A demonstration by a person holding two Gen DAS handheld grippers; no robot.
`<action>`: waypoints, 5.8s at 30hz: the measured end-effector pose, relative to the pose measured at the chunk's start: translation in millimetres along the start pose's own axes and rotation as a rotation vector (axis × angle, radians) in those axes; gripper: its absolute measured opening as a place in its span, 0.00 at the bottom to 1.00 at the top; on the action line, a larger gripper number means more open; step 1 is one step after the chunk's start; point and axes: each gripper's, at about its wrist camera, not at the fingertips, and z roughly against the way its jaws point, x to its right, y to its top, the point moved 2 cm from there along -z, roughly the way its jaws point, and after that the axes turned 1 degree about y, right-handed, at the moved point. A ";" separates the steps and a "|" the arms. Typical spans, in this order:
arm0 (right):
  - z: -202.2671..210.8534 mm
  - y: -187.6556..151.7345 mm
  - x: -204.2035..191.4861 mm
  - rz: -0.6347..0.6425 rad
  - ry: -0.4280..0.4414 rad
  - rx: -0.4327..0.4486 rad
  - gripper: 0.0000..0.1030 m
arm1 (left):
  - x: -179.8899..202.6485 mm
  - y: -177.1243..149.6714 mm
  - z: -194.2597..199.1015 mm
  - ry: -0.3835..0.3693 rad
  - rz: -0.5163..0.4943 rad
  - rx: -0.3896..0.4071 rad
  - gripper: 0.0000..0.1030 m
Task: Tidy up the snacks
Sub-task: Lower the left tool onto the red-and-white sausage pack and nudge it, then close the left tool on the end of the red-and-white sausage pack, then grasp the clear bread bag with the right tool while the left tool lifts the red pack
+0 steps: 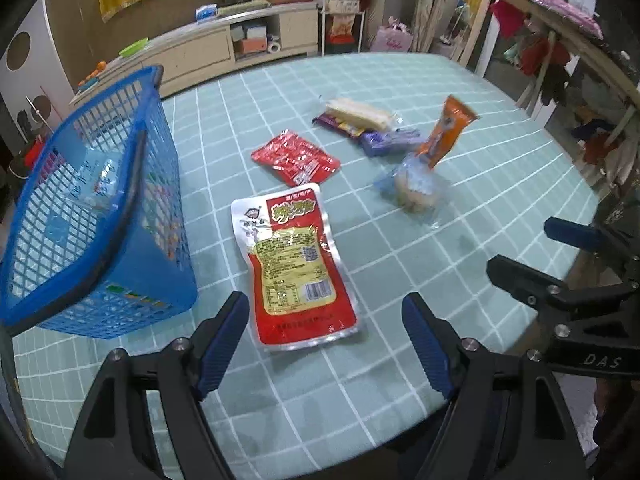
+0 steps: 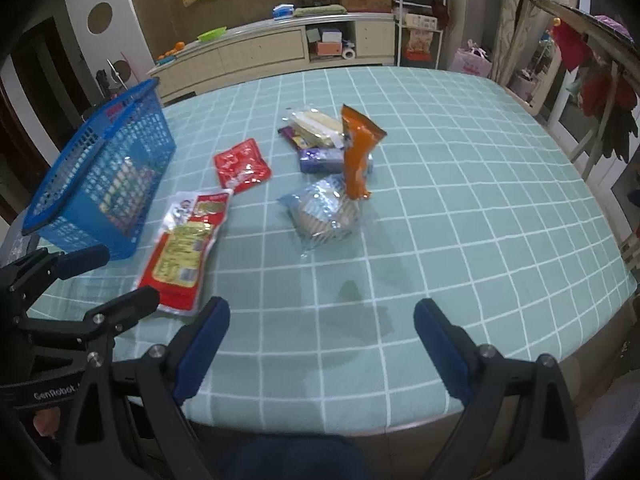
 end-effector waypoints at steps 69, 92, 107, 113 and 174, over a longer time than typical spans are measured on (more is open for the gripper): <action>-44.6 5.5 43.7 -0.121 0.062 -0.045 0.93 | 6.1 53.9 -114.3 -0.085 -0.091 -0.288 0.83; -44.6 7.9 37.9 -0.136 0.114 -0.056 0.93 | 7.4 78.3 -131.6 0.027 -0.188 -0.314 0.84; -43.7 11.6 45.2 -0.145 0.104 -0.047 0.93 | 35.4 68.8 -133.1 -0.138 -0.143 -0.343 0.84; -41.0 14.1 43.3 -0.134 0.106 -0.047 0.93 | 53.5 71.9 -123.6 -0.114 -0.151 -0.315 0.84; -95.3 64.9 0.1 0.226 0.125 -0.056 0.58 | -2.5 104.9 -108.1 -0.014 0.158 -0.220 0.30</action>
